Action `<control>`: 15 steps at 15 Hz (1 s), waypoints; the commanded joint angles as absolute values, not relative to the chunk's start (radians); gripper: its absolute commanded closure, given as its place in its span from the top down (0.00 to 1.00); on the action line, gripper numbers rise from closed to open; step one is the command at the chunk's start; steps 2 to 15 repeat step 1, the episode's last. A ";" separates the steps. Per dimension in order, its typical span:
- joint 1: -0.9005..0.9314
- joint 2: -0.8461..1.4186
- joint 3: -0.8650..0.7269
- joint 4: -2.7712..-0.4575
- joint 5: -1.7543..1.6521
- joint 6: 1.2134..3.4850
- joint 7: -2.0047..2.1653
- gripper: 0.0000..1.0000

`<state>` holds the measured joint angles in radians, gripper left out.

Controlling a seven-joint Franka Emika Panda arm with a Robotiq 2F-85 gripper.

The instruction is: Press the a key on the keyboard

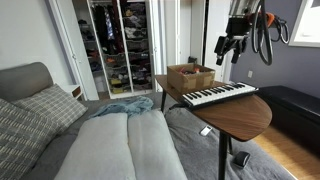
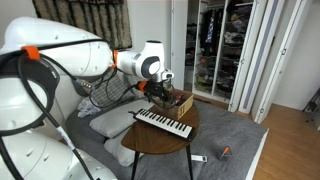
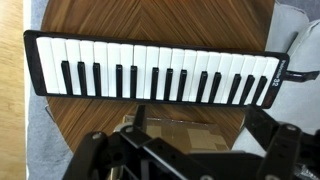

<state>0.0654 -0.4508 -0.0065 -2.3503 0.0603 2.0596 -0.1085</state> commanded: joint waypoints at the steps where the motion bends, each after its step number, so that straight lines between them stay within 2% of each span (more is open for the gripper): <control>1: 0.061 -0.451 -0.003 -2.349 0.061 2.058 -0.109 1.00; 15: 0.061 -0.451 -0.003 -2.349 0.061 2.058 -0.109 1.00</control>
